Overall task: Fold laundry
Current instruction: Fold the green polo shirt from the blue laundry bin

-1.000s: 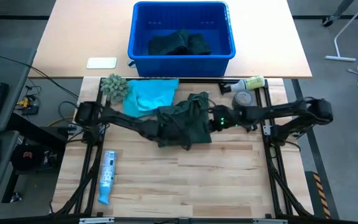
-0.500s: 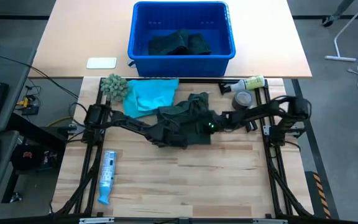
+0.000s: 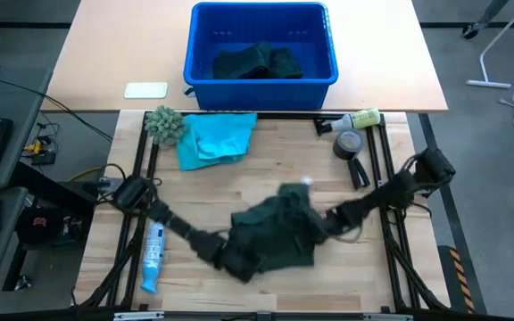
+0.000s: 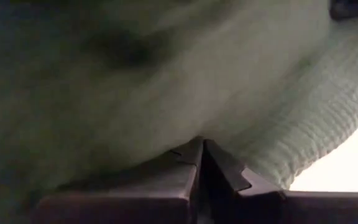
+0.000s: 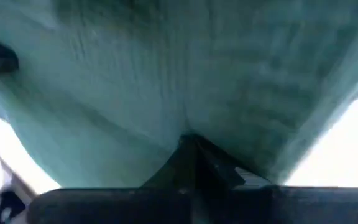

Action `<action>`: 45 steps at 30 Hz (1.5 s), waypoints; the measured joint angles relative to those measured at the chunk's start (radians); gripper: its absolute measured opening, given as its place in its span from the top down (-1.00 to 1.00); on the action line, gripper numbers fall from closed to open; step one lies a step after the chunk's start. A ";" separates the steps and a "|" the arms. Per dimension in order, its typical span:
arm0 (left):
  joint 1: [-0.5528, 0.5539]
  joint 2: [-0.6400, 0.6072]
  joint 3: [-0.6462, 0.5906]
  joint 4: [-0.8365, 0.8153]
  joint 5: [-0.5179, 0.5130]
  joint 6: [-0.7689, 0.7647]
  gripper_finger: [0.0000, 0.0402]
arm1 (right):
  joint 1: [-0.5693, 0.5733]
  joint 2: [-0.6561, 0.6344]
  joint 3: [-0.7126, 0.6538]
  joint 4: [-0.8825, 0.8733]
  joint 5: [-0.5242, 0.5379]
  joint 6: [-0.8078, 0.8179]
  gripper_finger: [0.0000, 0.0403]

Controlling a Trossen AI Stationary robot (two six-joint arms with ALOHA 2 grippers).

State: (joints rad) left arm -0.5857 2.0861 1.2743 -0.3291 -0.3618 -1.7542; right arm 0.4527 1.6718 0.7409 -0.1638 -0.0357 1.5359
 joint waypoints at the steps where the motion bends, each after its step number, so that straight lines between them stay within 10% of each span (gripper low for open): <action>1: -0.021 0.000 0.000 -0.003 -0.008 -0.026 1.00 | 0.035 0.000 0.001 0.001 0.009 0.041 1.00; 16: 0.019 -0.070 -0.012 -0.003 0.027 0.121 1.00 | 0.109 -0.135 0.023 0.015 0.126 0.168 1.00; 28: 0.006 -0.237 -0.006 -0.007 -0.262 0.257 1.00 | 0.062 -0.281 0.035 -0.026 0.206 0.094 1.00; 45: 0.015 0.126 0.198 0.214 -0.213 0.210 1.00 | 0.036 -0.072 0.038 0.198 0.113 0.079 1.00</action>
State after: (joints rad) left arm -0.5703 2.2121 1.4719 -0.1152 -0.5746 -1.5438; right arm 0.4892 1.5995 0.7788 0.0338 0.0773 1.6152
